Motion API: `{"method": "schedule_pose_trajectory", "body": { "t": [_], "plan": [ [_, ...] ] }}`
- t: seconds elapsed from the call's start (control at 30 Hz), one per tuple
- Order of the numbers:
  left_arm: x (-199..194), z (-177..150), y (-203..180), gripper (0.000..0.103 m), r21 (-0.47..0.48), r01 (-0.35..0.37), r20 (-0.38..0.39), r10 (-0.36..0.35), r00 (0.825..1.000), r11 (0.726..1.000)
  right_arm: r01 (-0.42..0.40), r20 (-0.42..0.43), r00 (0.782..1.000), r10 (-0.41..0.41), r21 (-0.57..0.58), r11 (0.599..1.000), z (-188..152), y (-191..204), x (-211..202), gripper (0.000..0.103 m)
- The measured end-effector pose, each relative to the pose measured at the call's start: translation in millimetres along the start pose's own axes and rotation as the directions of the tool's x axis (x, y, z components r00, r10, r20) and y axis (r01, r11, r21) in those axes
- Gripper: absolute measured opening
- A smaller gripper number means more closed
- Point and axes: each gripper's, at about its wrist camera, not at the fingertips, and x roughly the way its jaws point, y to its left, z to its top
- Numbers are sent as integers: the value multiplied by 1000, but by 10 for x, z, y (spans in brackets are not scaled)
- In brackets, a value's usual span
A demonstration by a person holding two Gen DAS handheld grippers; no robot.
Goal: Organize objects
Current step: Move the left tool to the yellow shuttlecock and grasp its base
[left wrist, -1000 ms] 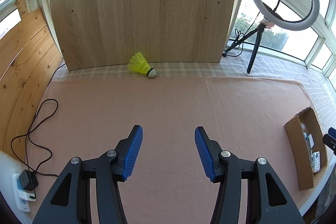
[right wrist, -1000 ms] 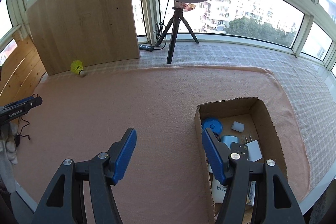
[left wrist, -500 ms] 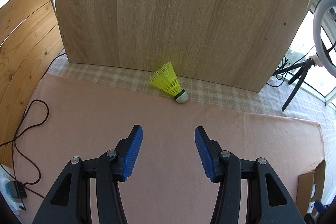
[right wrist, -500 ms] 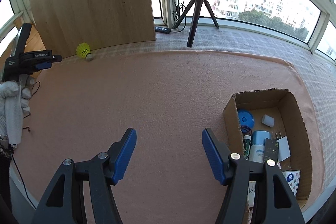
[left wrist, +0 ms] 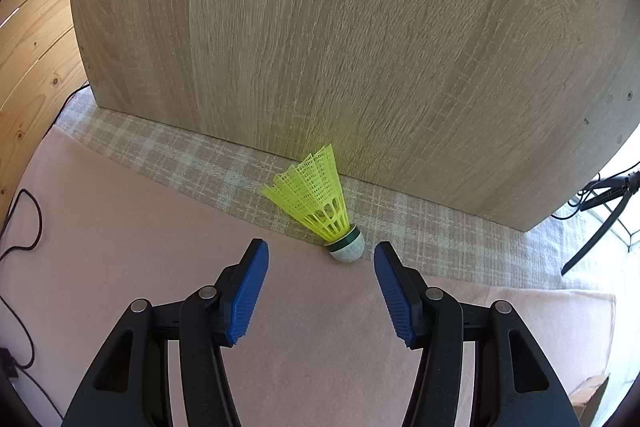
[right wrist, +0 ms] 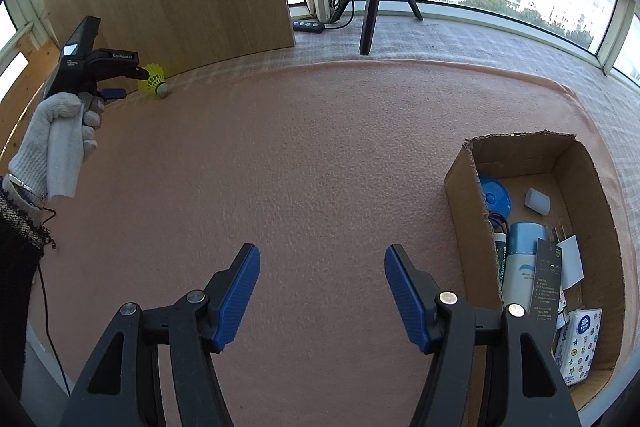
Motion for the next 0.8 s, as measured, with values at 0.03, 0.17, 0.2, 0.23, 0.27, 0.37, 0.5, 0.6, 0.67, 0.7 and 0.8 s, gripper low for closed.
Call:
{"method": "schedule_pose_trajectory", "body": {
  "t": [0.03,0.17,0.2,0.23,0.27,0.37,0.5,0.6,0.67,0.7,0.8],
  "plan": [
    [48,19,-10,59,-4,-3,-5,3,1000,1000,-3,-5,1000,3,4,1000,-14,-21,13,61],
    [187,75,-38,59,-14,-31,-11,30,999,999,-2,-15,1000,3,23,1000,-48,-133,39,61],
    [213,95,-39,59,-20,-35,-11,35,999,999,0,-14,1000,1,28,1000,-52,-161,38,61],
    [244,112,-38,59,-28,-38,-13,37,999,999,1,-14,1000,-1,33,999,-49,-188,40,61],
    [278,129,-38,59,-33,-41,-18,40,999,999,2,-14,1000,-1,37,999,-46,-210,39,61],
    [392,164,-57,59,-40,-58,-34,56,998,998,7,-13,1000,-7,39,999,-32,-258,42,61],
    [520,165,-94,59,-45,-70,-48,68,997,997,12,-14,1000,-11,39,999,-19,-299,59,61],
    [582,170,-124,59,-46,-85,-43,83,996,995,17,-19,1000,-17,38,999,-18,-329,76,61],
    [605,178,-132,56,-57,-83,-40,81,996,995,22,-22,1000,-21,38,999,-22,-350,82,61],
    [601,183,-126,54,-66,-80,-30,78,997,995,25,-22,999,-24,39,999,-23,-358,83,61],
    [605,185,-106,42,-83,-76,-11,76,997,994,33,-24,999,-32,37,999,-11,-386,84,61]
  ]
}}
